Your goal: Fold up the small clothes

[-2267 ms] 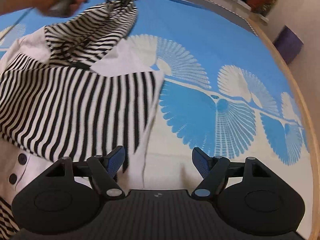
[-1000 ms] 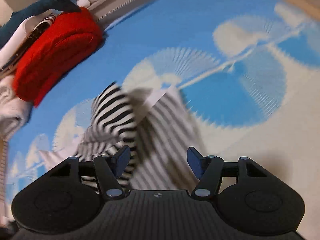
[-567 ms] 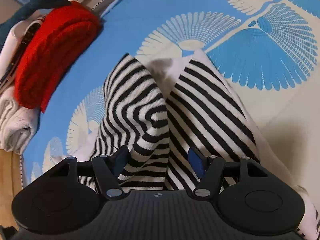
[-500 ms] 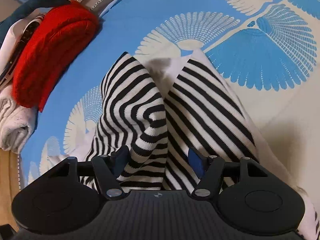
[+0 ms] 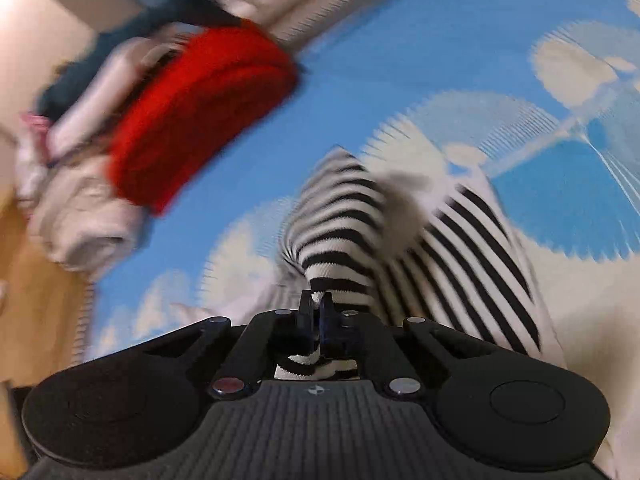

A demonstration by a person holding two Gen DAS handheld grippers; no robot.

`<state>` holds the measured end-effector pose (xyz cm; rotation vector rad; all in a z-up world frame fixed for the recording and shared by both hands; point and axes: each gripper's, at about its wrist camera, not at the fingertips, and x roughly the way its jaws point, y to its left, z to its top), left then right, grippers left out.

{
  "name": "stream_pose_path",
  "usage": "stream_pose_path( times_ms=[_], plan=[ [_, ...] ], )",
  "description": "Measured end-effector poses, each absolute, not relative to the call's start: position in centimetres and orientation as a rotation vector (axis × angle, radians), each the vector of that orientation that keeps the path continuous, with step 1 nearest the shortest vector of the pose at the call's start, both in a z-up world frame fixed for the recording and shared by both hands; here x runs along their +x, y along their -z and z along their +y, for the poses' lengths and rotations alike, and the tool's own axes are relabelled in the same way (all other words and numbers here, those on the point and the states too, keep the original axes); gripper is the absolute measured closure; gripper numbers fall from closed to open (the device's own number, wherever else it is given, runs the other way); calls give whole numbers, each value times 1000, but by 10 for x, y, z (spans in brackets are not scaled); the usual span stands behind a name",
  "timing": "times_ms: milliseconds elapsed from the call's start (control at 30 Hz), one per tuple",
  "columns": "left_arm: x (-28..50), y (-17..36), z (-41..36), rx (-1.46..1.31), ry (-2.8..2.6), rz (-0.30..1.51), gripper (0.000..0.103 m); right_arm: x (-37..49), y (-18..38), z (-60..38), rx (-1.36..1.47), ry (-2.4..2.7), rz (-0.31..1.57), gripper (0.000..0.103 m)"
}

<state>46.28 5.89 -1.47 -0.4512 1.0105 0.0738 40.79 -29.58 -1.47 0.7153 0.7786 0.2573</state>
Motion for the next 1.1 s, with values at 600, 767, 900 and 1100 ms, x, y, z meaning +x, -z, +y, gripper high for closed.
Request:
stream_pose_path(
  times_ms=[600,767,900,1100],
  plan=[
    [469,36,126,-727,-51,1178,56,400,32,-335,471,-186,1071,52],
    [465,64,98,-732,-5,1312,52,409,47,-337,565,-141,1094,49],
    [464,76,84,-683,-15,1346,65,417,73,-325,553,-63,1171,49],
    [466,46,76,-499,21,1179,100,419,75,-312,558,-106,1152,97]
  ],
)
